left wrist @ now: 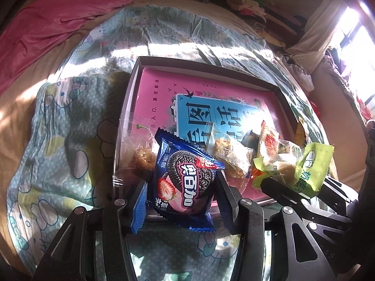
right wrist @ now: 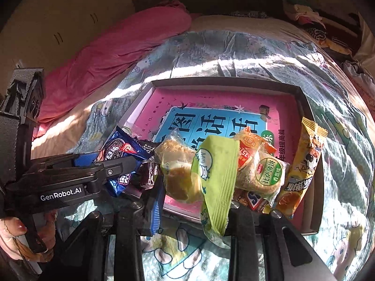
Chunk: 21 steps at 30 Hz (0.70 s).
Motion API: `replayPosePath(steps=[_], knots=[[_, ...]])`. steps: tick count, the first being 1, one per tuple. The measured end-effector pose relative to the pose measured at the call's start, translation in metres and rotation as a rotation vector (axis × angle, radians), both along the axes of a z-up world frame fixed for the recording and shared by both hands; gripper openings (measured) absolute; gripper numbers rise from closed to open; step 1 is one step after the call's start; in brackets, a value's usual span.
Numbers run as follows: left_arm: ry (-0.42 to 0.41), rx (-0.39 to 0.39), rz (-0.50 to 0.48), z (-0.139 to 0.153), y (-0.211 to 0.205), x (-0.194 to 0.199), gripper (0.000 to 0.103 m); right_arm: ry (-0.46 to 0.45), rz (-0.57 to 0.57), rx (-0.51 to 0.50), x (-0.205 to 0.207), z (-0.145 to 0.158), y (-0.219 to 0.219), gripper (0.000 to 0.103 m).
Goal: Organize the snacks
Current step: 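Carry the Oreo pack into the pink box with left tool while right tool carries the green bag, then open both tools to release the Oreo pack and green bag in the box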
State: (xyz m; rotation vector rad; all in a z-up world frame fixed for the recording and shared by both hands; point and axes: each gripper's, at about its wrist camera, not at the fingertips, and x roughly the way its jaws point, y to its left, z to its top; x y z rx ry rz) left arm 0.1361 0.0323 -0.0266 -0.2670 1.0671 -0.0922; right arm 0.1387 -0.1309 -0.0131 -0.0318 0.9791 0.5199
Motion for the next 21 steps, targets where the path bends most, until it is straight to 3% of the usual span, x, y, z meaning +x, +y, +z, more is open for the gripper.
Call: replayPosePath(steps=[14, 21], knots=[[0.0, -0.01, 0.006, -0.0007, 0.0009, 0.0006, 0.053, -0.002, 0.029, -0.055, 0.0018, -0.009, 0.0101, 0.034], [0.001, -0.011, 0.009, -0.0009, 0.0015, 0.0002, 0.053, -0.015, 0.023, -0.056, -0.0005, -0.0078, 0.0069, 0.042]])
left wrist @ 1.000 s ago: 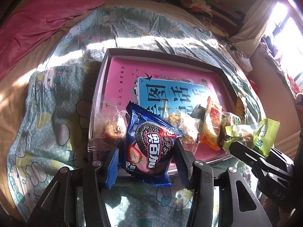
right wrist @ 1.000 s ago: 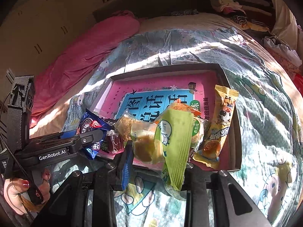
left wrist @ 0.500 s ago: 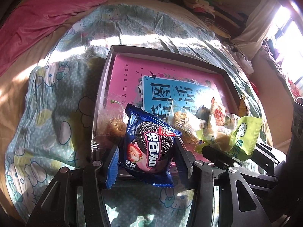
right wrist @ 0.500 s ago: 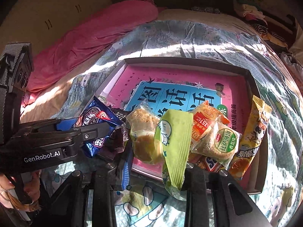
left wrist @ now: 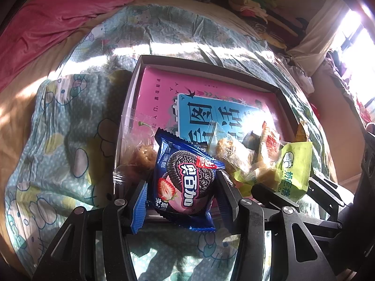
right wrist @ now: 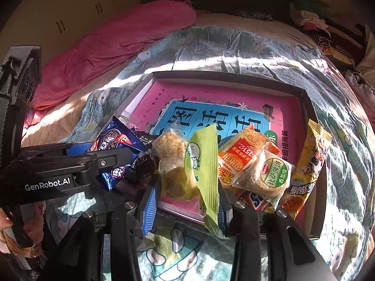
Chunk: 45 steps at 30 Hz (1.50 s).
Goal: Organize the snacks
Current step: 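Open both tools to release the Oreo pack and green bag in the box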
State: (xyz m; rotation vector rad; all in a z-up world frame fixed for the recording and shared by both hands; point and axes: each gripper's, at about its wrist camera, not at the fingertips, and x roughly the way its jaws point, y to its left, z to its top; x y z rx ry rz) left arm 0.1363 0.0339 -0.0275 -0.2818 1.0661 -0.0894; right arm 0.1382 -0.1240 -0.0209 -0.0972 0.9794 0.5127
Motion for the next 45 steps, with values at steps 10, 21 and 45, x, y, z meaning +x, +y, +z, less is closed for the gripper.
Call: replayPosePath(steps=[10, 21, 45], knots=[[0.004, -0.008, 0.012, -0.001, 0.002, -0.002, 0.054, -0.003, -0.054, 0.023, -0.006, 0.005, -0.015, 0.045], [0.006, 0.006, 0.019, 0.001, 0.001, -0.003, 0.054, 0.006, -0.103, 0.033, -0.01, 0.007, -0.028, 0.045], [-0.035, 0.019, 0.013, 0.018, -0.001, -0.01, 0.065, -0.003, -0.129, 0.015, -0.014, 0.011, -0.031, 0.05]])
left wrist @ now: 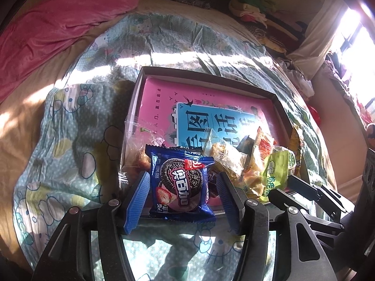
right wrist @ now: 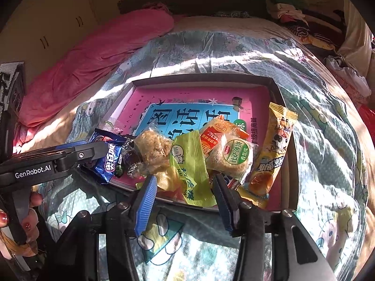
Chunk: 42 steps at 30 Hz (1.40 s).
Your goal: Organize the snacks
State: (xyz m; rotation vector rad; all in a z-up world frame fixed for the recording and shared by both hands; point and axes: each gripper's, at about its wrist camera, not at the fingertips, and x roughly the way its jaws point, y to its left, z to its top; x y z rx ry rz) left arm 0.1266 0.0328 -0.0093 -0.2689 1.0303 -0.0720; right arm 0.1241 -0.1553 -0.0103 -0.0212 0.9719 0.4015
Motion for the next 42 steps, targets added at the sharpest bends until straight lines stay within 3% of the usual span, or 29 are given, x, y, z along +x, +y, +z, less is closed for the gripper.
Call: replayPosePath(steps=[1, 10, 19, 25, 30, 42], knots=[[-0.002, 0.0, 0.0, 0.001, 0.0, 0.0, 0.069, -0.001, -0.004, -0.002, 0.0, 0.0, -0.001, 0.05], [-0.037, 0.005, -0.008, 0.014, -0.002, -0.006, 0.074, -0.036, -0.023, 0.006, -0.005, 0.011, -0.005, 0.053], [-0.059, 0.024, 0.012, 0.028, -0.004, -0.026, 0.075, -0.11, -0.056, 0.02, -0.025, 0.033, -0.013, 0.064], [-0.068, 0.039, 0.047, 0.037, -0.006, -0.059, 0.075, -0.137, -0.07, 0.056, -0.057, 0.047, -0.024, 0.079], [-0.081, 0.05, 0.055, 0.039, -0.014, -0.092, 0.075, -0.132, -0.075, 0.06, -0.088, 0.046, -0.03, 0.089], [-0.045, 0.07, 0.017, 0.03, -0.027, -0.119, 0.075, -0.109, -0.104, 0.042, -0.112, 0.035, -0.043, 0.094]])
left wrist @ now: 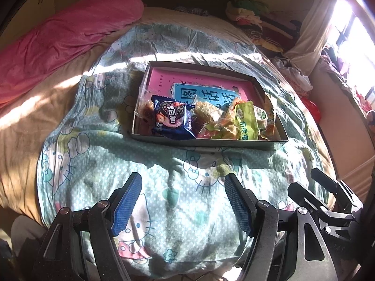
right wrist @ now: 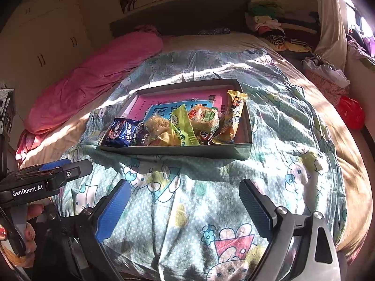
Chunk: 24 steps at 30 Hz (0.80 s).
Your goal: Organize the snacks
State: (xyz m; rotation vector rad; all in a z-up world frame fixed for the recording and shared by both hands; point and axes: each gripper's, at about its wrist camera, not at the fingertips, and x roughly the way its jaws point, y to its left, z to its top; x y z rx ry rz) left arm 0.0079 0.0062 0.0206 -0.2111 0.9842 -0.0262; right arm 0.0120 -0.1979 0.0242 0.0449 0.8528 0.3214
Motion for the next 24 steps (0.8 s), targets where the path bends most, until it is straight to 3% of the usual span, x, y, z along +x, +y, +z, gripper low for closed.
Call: replayPosePath(steps=[24], knots=[[-0.001, 0.009, -0.003, 0.0015, -0.0002, -0.0003, 0.075, -0.003, -0.017, 0.002, 0.0031, 0.0023, -0.0025, 0.094]])
